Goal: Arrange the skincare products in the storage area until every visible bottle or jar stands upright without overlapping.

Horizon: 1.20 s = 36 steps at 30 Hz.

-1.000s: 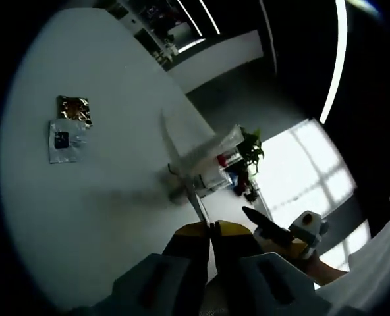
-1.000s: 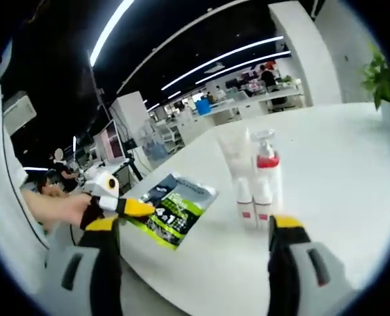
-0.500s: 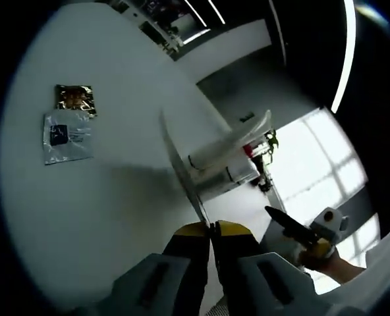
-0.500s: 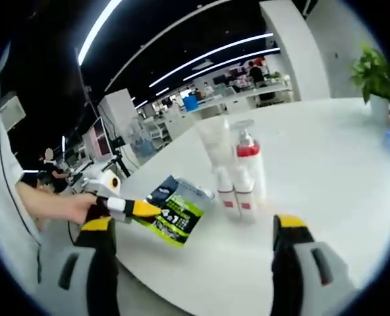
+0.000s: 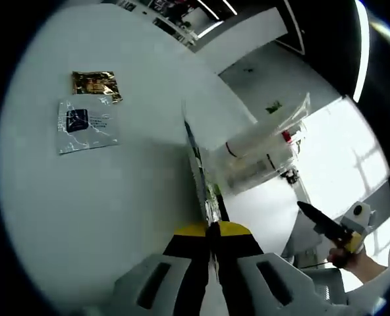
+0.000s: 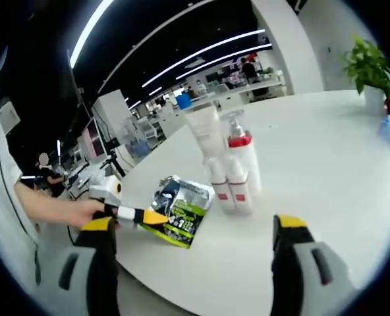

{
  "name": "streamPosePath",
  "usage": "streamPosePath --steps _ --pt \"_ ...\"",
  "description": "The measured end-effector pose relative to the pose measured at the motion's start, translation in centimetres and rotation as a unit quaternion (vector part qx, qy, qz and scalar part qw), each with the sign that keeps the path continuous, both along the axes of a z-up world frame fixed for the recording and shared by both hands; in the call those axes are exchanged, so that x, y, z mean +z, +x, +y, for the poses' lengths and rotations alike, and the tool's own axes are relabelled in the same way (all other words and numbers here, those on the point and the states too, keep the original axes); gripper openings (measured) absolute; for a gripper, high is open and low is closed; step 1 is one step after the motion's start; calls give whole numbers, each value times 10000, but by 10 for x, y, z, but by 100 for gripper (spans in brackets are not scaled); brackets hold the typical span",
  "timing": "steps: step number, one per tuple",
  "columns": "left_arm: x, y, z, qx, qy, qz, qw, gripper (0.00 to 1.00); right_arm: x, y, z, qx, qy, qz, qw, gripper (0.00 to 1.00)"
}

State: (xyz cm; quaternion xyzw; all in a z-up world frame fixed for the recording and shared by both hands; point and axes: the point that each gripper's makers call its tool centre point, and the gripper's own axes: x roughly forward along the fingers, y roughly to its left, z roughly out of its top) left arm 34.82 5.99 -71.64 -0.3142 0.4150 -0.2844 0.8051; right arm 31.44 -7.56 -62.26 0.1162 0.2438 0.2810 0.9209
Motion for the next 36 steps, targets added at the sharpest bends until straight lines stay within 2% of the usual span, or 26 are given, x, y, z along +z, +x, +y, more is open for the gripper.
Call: streamPosePath --steps 5,7,13,22,29,30,33,36 --pt "-2 1 1 -38 248 -111 9996 1 -1 1 -2 -15 0 25 10000 99" --pt "-4 3 3 -155 548 -293 9979 2 -1 1 -2 -14 8 29 10000 99" --pt "-4 8 8 -396 1236 -729 9889 8 -2 1 -2 -7 15 36 10000 99" --pt "-5 3 15 -648 1742 -1027 9772 15 -4 0 -2 -32 28 27 10000 99" --pt "-5 2 24 -862 2239 -1291 9622 27 -4 0 -3 -47 33 17 10000 99" --pt "-4 4 28 -893 2399 -1367 9570 29 -4 0 -3 -45 28 15 10000 99" --pt "0 12 31 -966 2585 -1625 9473 37 -3 0 -3 -48 22 2 10000 99" --pt "7 17 25 -1305 2729 -1941 9332 41 -2 1 -4 -51 10 -7 10000 99"
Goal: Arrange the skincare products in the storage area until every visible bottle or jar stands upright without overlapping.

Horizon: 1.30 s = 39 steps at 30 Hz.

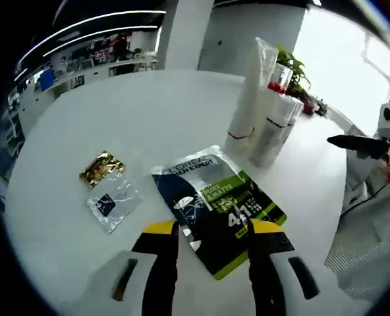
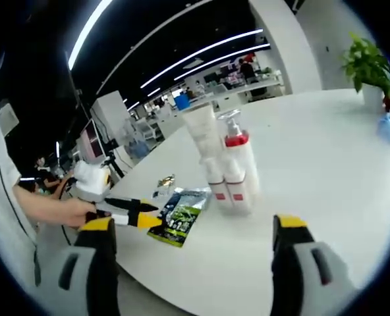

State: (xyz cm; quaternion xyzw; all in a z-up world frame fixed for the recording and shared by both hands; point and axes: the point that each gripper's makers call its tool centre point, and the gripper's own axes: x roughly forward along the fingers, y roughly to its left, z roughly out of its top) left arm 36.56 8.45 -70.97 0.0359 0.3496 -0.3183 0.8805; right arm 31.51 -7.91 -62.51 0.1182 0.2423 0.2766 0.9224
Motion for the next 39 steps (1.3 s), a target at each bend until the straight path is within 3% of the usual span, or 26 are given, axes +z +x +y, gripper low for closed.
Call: streamPosePath --steps 4,7,11,30,39 --pt "1 7 -11 -563 355 -323 9973 46 1 0 0 9 -22 -14 10000 99" --pt "-9 6 -19 -875 633 -283 9938 47 1 0 0 -3 -19 -20 10000 99" --pt "-26 2 -22 -1112 914 -134 9895 55 1 0 0 -13 -26 -23 10000 99" --pt "-26 8 -25 -1077 856 -144 9904 56 0 -1 1 -31 -44 -44 10000 99" --pt "-26 7 -25 -1229 1019 -44 9872 56 2 -1 1 -57 -20 -73 10000 99"
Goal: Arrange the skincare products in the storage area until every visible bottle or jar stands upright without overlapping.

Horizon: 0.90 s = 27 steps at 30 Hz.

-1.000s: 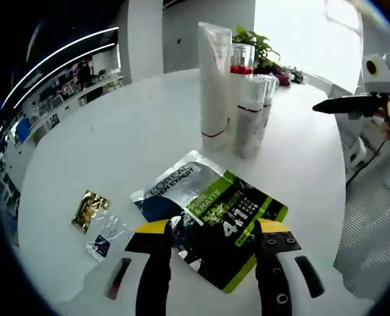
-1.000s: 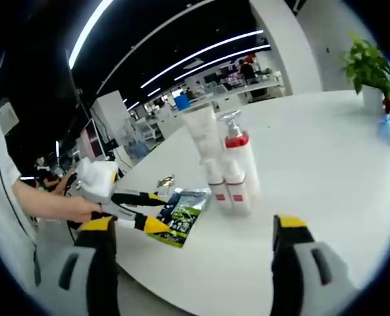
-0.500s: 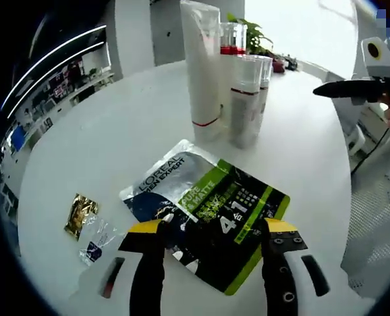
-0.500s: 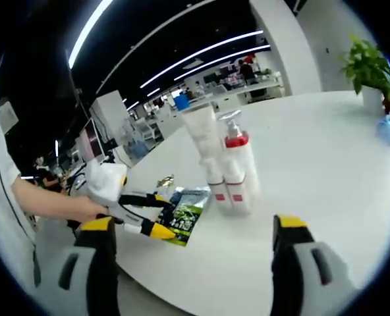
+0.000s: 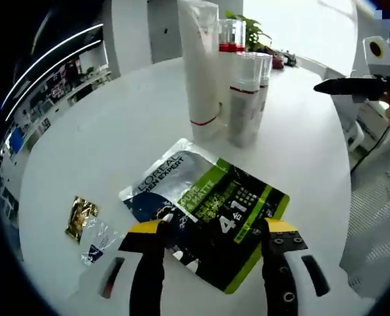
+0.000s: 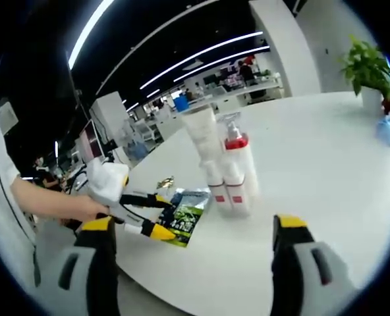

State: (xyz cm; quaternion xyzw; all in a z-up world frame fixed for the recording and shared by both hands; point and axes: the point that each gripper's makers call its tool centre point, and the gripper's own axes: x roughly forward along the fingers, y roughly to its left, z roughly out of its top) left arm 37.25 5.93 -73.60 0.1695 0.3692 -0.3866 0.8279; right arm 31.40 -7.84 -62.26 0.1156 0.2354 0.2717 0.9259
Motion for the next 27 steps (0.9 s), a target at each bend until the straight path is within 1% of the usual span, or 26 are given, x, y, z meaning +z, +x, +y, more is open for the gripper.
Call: streamPosePath --steps 6,9,12,19,21,25,27 --pt "12 -4 -1 -13 -53 -81 10000 57 4 -2 0 -18 7 -57 10000 99" --pt "17 -6 2 27 -94 -113 9999 57 6 -3 1 -6 -11 -82 10000 99" --pt "24 -10 8 100 -147 -152 9997 58 8 -5 4 42 -73 -122 9999 99" --pt "32 -19 25 356 -198 -200 9990 63 11 -9 9 129 -116 -160 9997 99" --pt "33 -21 30 426 -197 -203 9987 63 12 -10 11 153 -131 -165 9997 99" --pt "40 -29 40 614 -183 -252 9976 68 14 -15 15 226 -161 -193 9994 99" --pt "43 -33 45 701 -211 -272 9969 69 15 -17 16 255 -170 -208 9993 99"
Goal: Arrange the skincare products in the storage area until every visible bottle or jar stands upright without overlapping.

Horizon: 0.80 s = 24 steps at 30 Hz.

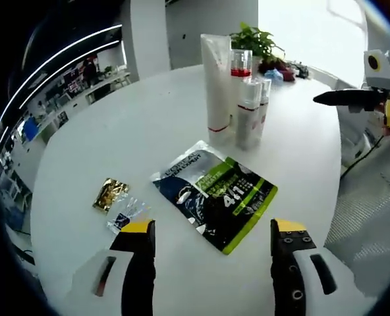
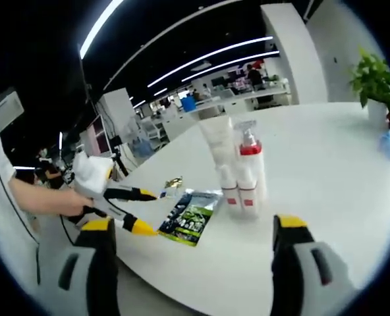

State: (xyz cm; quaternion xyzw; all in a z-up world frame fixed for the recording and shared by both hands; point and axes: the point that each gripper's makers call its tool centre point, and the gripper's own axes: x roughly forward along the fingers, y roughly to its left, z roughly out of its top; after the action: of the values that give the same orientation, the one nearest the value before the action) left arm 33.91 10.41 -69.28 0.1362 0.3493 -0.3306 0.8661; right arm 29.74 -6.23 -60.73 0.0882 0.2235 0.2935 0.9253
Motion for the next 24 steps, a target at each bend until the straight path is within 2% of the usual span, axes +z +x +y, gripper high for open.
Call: streamPosePath --steps 8,17,24 --pt "9 -16 19 277 -94 -46 9996 73 5 -7 4 67 -35 -70 9999 99" --pt "32 -33 37 620 -305 -243 9973 77 11 -15 8 100 -84 -161 9998 99" --pt "46 -49 49 941 -457 -289 9941 84 15 -20 8 75 -104 -209 9997 100"
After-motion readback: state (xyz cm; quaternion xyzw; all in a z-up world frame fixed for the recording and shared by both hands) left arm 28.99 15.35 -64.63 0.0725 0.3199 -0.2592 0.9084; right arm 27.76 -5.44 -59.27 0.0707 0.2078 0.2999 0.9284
